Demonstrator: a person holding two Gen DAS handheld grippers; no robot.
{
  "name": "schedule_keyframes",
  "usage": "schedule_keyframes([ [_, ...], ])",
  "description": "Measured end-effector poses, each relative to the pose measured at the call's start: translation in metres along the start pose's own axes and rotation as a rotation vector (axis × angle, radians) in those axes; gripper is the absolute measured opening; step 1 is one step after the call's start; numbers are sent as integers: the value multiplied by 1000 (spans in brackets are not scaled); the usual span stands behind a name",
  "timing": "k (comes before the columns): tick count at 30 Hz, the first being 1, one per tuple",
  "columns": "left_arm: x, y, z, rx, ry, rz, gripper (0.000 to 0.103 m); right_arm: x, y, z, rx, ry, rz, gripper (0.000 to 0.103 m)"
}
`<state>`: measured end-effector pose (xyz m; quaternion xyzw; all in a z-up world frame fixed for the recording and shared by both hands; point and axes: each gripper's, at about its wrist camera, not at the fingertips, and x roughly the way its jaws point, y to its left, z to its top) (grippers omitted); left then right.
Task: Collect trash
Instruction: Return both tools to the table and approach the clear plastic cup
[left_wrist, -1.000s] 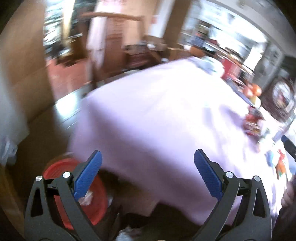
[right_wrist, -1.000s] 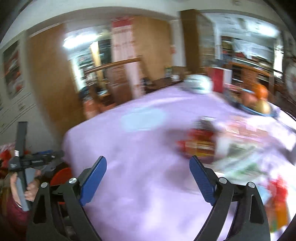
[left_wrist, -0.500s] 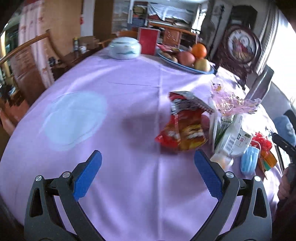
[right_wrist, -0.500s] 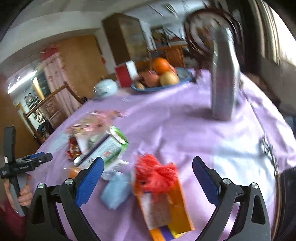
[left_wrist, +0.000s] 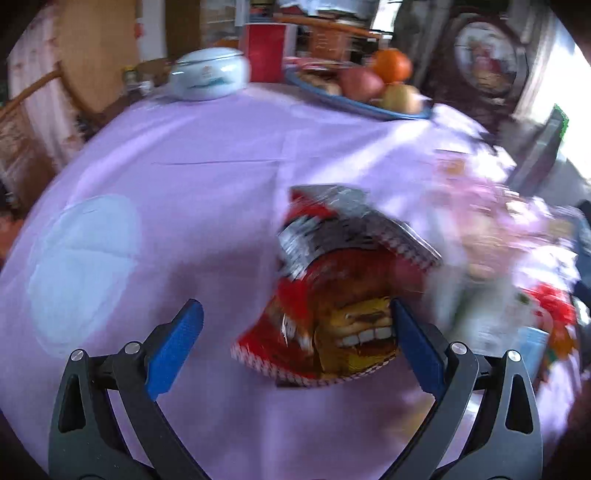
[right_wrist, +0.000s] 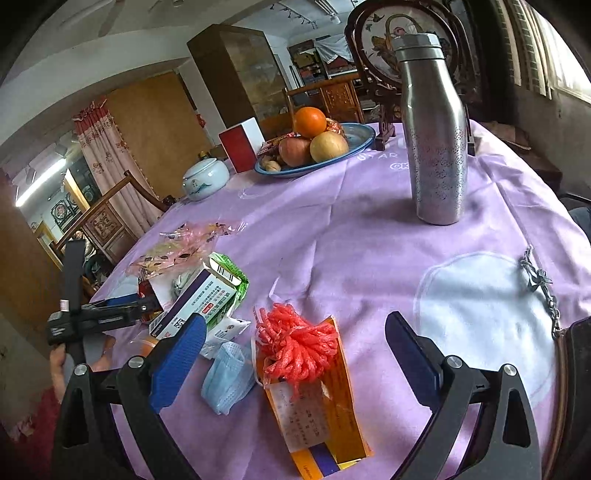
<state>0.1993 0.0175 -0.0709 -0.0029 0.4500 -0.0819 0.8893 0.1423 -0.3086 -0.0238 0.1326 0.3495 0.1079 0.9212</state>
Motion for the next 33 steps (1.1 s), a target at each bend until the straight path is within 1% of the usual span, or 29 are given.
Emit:
schedule_keyframes([
  [1,-1,12,1,-34,-14,37,96,0,0,0,3,-2,-8,96],
  [2,-4,23,2,-73,-27,53,96,-1,-2,-1,5,-3,-12,96],
  [3,-8,36,3,-115,-48,52,96,0,-2,-1,9,-2,-16,96],
  [6,-16,62,1,-198,-80,64,96,2,-4,0,16,4,-24,96],
  [7,-17,68,-1,-222,-81,58,96,3,-4,0,15,7,-31,96],
  [9,-19,69,-5,-233,-76,-12,96,5,-5,-1,11,19,-55,96],
  [10,-21,67,-6,-224,-79,-40,96,8,-5,-1,6,32,-71,96],
  [12,-27,55,-9,-171,-97,-99,96,14,-6,-3,3,64,-86,96],
  [16,-33,27,-12,-58,-121,-147,96,29,-7,-9,1,142,-67,96],
  [18,-37,18,-15,-22,-128,-174,96,33,-4,-11,-14,160,-69,96],
  [20,-42,12,-17,7,-137,-231,96,36,-1,-13,-35,171,-78,96],
  [22,-46,9,-18,24,-146,-283,96,36,2,-14,-43,172,-71,96],
  [24,-51,5,-21,43,-156,-318,96,31,4,-13,-51,142,-72,96],
  [27,-57,-1,-28,68,-169,-315,96,20,9,-11,-81,69,-110,95],
  [28,-58,-2,-30,72,-171,-309,96,18,11,-12,-93,55,-120,93],
  [29,-59,-3,-32,74,-175,-301,96,17,14,-12,-115,40,-130,85],
  [30,-59,-2,-33,71,-178,-300,96,17,17,-12,-136,35,-138,79],
  [33,-67,3,-35,53,-210,-338,96,20,28,-15,-204,36,-164,71],
])
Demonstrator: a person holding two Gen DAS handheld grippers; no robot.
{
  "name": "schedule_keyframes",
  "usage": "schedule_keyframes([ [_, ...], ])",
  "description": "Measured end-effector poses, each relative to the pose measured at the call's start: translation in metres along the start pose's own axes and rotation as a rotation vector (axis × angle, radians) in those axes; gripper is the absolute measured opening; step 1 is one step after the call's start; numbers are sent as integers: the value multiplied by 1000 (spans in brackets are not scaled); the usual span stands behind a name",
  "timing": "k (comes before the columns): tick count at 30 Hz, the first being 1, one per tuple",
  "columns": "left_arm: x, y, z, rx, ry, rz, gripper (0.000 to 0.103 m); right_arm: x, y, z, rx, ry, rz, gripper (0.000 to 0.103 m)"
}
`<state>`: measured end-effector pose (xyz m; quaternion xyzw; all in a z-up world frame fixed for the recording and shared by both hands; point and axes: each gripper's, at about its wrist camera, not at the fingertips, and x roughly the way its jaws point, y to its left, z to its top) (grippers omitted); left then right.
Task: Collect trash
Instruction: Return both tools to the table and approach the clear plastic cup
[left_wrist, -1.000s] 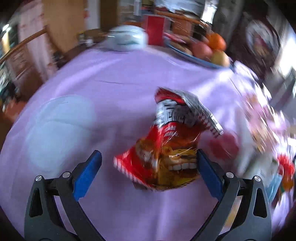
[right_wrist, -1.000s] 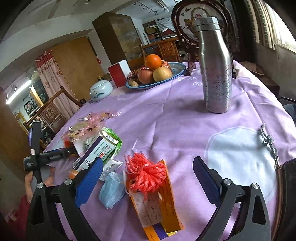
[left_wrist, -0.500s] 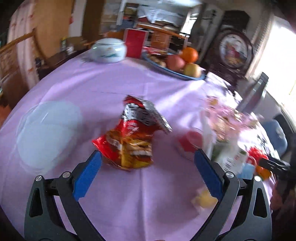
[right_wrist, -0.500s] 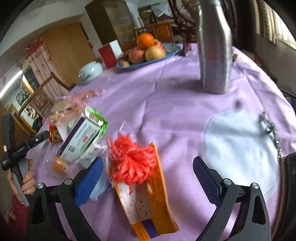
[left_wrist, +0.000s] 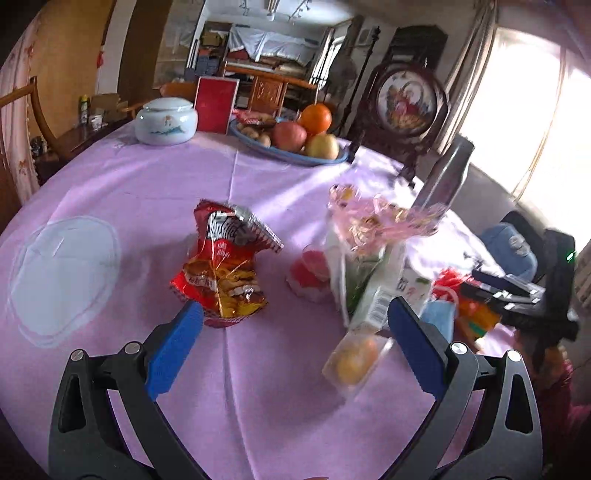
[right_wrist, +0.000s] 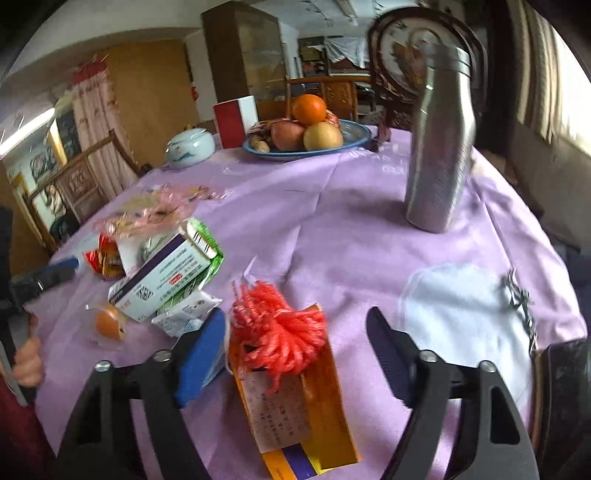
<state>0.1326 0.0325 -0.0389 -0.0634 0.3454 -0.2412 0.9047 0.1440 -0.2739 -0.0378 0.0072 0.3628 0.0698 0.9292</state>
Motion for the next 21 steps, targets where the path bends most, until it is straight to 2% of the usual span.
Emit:
schedule_keyframes([
  [2,-5,0,-1,-7,-14,-27,96,-1,6,0,-37,-11,-35,70],
  [5,-3,-6,-2,19,6,-87,96,-5,6,1,-43,-36,-63,70],
  [9,16,-31,-8,124,112,-119,96,-10,-9,4,25,-60,-93,70],
  [11,24,-44,-13,186,150,-95,96,-11,-19,5,71,-59,-108,70],
  [12,27,-51,-15,221,162,-83,96,-12,-24,6,93,-55,-101,70],
  [15,33,-56,-17,242,190,-100,96,-10,-34,6,141,-32,-48,70],
  [21,50,-49,-15,183,273,-118,94,-6,-39,4,187,-3,10,72],
])
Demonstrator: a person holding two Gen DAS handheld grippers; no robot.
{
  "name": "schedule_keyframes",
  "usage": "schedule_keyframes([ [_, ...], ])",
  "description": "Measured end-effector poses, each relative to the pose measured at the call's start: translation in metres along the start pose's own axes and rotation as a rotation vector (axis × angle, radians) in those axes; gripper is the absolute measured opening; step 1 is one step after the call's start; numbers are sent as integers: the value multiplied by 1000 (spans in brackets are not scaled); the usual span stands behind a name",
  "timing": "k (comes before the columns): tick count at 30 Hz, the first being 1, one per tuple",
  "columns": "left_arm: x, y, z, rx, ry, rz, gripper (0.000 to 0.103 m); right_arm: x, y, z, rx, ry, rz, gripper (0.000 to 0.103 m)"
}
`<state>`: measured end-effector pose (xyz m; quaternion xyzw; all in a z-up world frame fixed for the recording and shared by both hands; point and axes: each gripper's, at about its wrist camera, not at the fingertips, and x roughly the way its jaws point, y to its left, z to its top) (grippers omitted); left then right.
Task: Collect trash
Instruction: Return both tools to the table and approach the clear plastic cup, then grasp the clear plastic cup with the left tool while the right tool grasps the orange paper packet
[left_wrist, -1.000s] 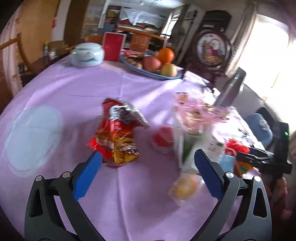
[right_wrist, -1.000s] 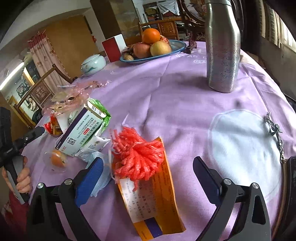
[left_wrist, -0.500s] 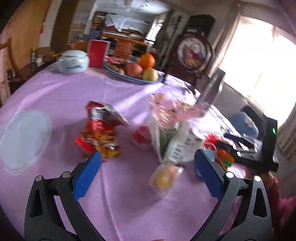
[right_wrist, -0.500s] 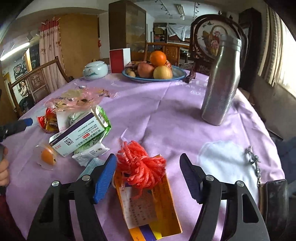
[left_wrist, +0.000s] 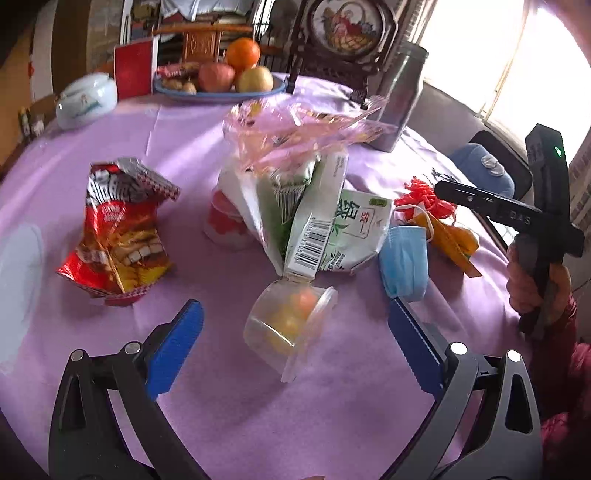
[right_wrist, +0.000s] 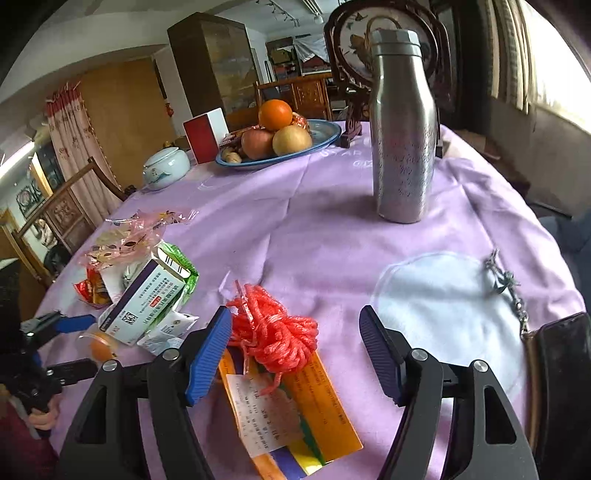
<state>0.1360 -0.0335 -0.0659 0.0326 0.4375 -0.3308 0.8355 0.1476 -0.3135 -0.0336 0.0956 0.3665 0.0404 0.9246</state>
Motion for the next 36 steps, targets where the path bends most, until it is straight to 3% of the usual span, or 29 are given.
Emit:
schedule_keyframes([
  [5,1,2,-2,-1,27,-55,68,0,0,0,6,-1,1,78],
  [7,1,0,-3,14,29,-50,60,0,0,0,6,0,1,78],
  [9,0,-3,-5,28,24,-50,45,0,0,0,8,0,0,78],
  [11,-2,-3,-6,30,15,-51,38,0,-1,0,12,2,2,78],
  [21,-31,25,-4,-115,-158,21,37,-5,-2,1,20,-10,15,79],
  [26,-49,45,-4,-204,-230,-7,37,-6,-5,-9,14,13,4,82],
  [28,-55,47,-5,-213,-259,-28,37,-8,-8,-17,27,31,16,82],
  [34,-58,41,-3,-196,-277,-27,37,-18,-23,-34,57,67,-55,81],
  [36,-58,41,-4,-193,-281,-28,37,-12,-26,-36,58,101,-71,70],
])
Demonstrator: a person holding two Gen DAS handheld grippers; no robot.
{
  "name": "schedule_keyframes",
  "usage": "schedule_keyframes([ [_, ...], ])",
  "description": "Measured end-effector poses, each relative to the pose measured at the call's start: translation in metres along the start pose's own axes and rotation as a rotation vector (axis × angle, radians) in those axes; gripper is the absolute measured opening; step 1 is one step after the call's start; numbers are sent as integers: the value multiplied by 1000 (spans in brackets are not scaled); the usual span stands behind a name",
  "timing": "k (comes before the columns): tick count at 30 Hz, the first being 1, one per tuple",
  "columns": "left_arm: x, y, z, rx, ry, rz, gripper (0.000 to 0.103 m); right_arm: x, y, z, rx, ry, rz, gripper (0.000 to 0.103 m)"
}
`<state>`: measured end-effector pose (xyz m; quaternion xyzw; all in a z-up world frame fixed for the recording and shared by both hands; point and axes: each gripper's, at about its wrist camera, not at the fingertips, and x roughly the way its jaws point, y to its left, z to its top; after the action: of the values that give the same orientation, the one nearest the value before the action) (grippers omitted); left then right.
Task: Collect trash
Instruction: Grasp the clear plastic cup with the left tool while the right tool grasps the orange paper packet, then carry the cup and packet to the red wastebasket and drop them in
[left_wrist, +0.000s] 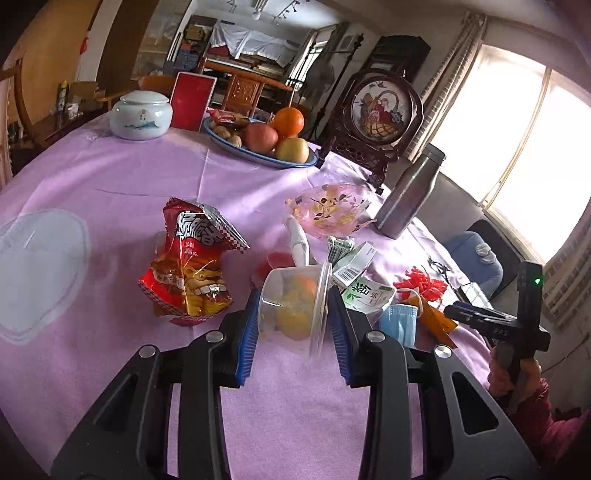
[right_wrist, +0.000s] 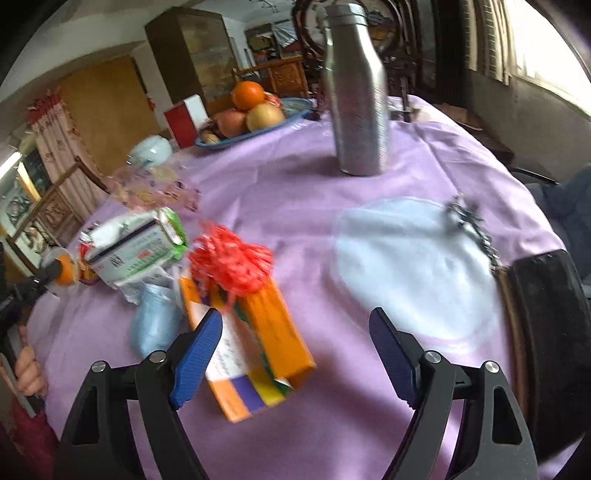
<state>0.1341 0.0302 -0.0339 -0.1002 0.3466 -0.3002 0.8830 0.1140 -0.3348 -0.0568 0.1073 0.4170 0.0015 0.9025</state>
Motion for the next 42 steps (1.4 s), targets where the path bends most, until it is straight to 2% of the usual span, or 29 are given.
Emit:
schedule_keyframes([
  [1,-1,0,0,-1,-3,-3,37,5,0,-2,0,35,8,66],
  [3,-2,1,0,-6,-8,-9,37,11,4,-5,-26,74,9,42],
  [4,-3,2,-1,-9,-10,-11,37,11,7,-7,-47,71,-1,38],
  [5,-3,3,-1,-12,-12,-14,37,8,12,-8,-74,50,-9,26],
  [7,-4,4,0,-15,-15,-14,37,-7,20,-7,-86,-32,-26,20],
  [8,-5,4,0,-16,-16,-14,37,-17,24,-4,-100,-80,-42,19],
  [11,-5,4,-1,-12,-13,-13,37,-65,48,8,-203,-299,-149,19],
  [12,-5,4,-1,-8,-11,-11,37,-73,55,11,-235,-321,-149,19],
  [17,-10,-1,-2,15,-41,33,37,-87,71,14,-268,-348,-90,19],
  [21,-22,-3,-8,14,-42,67,37,-98,75,14,-236,-363,7,19],
  [27,-73,-9,-16,20,-119,108,35,-103,104,12,-249,-379,161,19],
  [32,-121,3,-32,-28,-173,172,35,-103,139,3,-300,-371,291,19],
  [34,-137,13,-43,-69,-183,180,35,-102,152,-2,-326,-375,310,19],
  [37,-141,24,-53,-114,-161,173,35,-101,164,-8,-334,-360,342,19],
  [40,-130,25,-60,-128,-123,158,46,-104,167,-13,-337,-354,347,19],
  [42,-116,22,-61,-120,-95,145,60,-106,167,-15,-339,-356,342,19],
])
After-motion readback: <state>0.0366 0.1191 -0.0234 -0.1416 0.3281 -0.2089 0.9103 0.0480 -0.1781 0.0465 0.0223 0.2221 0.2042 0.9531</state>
